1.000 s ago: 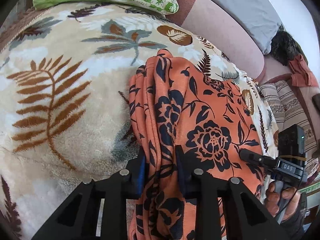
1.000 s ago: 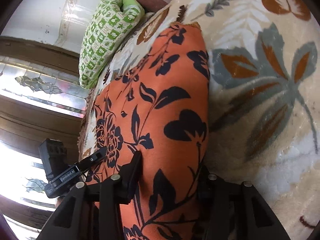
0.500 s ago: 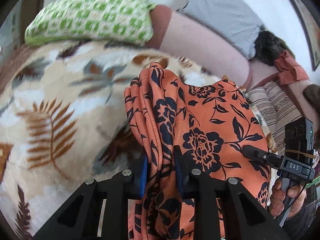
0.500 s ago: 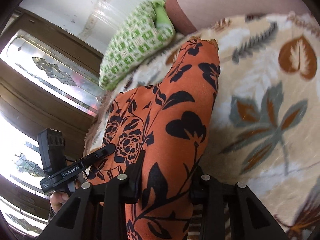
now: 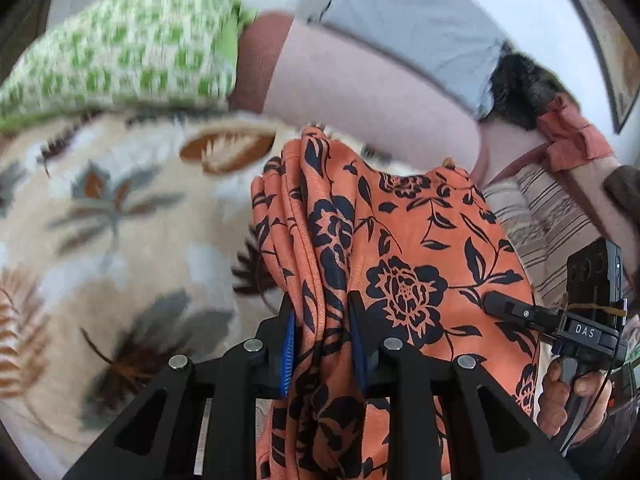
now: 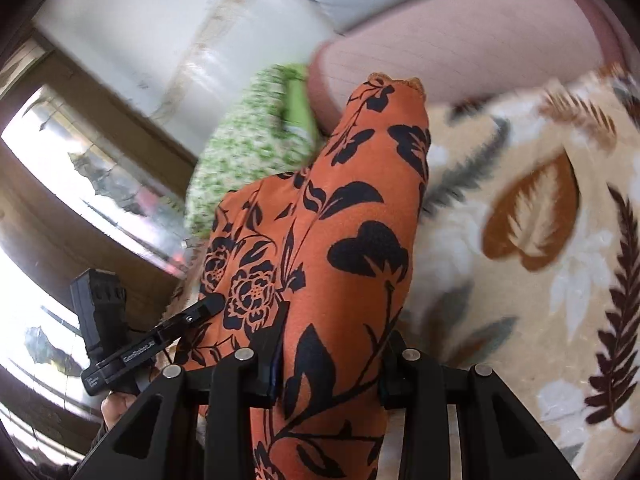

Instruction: Fold small clothes

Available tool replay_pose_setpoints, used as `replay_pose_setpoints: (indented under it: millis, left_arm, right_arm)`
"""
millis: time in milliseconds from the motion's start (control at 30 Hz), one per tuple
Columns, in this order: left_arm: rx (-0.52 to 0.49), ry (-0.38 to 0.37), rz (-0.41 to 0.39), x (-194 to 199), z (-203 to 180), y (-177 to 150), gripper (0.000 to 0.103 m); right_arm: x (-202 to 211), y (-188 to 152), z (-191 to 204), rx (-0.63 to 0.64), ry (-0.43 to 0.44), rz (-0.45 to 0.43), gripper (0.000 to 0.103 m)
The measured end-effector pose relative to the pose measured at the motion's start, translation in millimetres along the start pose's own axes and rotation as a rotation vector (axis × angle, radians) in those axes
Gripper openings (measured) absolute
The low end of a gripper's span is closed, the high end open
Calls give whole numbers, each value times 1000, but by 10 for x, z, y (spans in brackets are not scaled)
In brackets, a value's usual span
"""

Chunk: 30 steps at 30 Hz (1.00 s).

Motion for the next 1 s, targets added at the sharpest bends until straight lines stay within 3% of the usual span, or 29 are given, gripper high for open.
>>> replay_pose_setpoints:
  millis: [133, 200, 233, 267, 433, 533, 600, 667, 733, 833, 933, 1000]
  left_arm:
    - [13, 89, 122, -398, 209, -334, 27]
    - [30, 77, 126, -430, 267, -366, 34]
    - [41, 71, 121, -407, 279, -346, 38]
    - [46, 74, 109, -361, 285, -293, 39]
    - [-2, 75, 9, 62, 210, -73, 42]
    - [-43, 54, -26, 345, 130, -85, 43]
    - [-86, 47, -25, 436, 53, -197, 47]
    - [-130, 67, 2, 390, 26, -360, 48]
    - [-146, 112, 46, 232, 97, -501, 48]
    - [-154, 180, 205, -140, 352, -850, 52]
    - [-201, 177, 167, -49, 319, -784, 55]
    - [-232, 158, 125, 78, 195, -626, 55]
  right_arm:
    - [-300, -457, -417, -112, -13, 108, 36]
    - [-415, -604, -596, -166, -25, 146, 41]
    - [-428, -649, -685, -217, -13, 144, 51]
    - [-405, -646, -705, -231, -11, 131, 53]
    - [-94, -498, -640, -141, -166, 71, 54]
    - [238, -299, -444, -55, -244, -15, 55]
    - [321, -243, -263, -23, -220, -63, 56]
    - [281, -246, -42, -19, -142, -63, 60]
    - [151, -393, 45, -60, -35, -25, 64]
    - [-140, -759, -181, -138, -42, 89, 64]
    - [-67, -692, -221, -199, -11, 67, 62]
    - [23, -489, -143, -152, -14, 42, 63]
Point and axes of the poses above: each gripper's, at about its wrist camera, not at the fingertips, and x roughly against the way its jaws point, z to its left, y to its top, the point moved 9 cm from there along -x, roughly the way its jaws point, and after that the axes turned 12 degrees about x, right-handed, at the moved point
